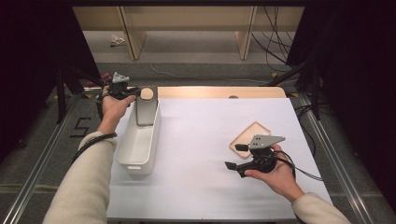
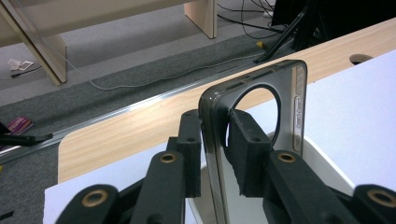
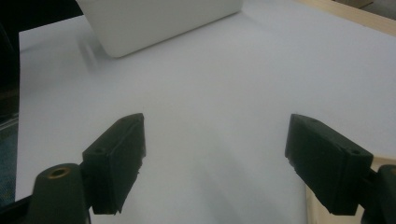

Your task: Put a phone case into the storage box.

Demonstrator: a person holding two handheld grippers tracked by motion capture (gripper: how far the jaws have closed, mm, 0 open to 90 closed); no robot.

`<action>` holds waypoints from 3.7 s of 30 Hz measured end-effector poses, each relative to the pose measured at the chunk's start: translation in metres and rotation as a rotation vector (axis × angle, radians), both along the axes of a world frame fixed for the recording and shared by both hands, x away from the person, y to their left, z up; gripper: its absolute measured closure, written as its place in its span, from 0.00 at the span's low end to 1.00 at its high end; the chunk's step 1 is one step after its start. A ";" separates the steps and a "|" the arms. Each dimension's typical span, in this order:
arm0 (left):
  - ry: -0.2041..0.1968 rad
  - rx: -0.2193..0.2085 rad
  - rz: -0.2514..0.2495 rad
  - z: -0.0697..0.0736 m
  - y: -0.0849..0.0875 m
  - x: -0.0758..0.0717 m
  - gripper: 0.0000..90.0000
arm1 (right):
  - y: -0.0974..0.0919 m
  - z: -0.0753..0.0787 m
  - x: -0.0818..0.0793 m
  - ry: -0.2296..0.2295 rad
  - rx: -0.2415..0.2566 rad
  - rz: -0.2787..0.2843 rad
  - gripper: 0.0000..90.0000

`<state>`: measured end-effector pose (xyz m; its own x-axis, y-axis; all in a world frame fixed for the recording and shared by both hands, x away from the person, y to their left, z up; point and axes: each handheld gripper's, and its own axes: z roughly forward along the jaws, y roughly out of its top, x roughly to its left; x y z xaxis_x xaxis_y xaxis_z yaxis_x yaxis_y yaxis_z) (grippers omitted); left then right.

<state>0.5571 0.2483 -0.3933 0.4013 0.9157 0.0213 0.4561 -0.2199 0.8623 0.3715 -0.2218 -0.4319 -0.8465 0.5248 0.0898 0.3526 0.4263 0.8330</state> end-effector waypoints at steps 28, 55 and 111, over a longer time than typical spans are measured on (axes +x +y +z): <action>0.058 0.020 0.096 0.000 -0.012 0.004 0.20 | 0.000 0.000 0.000 0.002 0.004 0.001 0.24; 0.073 0.071 -0.014 0.025 0.005 -0.048 0.07 | -0.007 0.001 0.005 -0.001 0.002 -0.036 0.22; -0.052 -0.068 -0.452 -0.035 -0.109 -0.246 0.00 | -0.031 0.005 0.009 -0.010 0.020 -0.106 0.22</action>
<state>0.3112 0.1389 -0.4285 0.7607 0.6491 -0.0015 0.2826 -0.3292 0.9010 0.3808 -0.2529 -0.4267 -0.7874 0.6093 0.0936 0.3867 0.3701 0.8447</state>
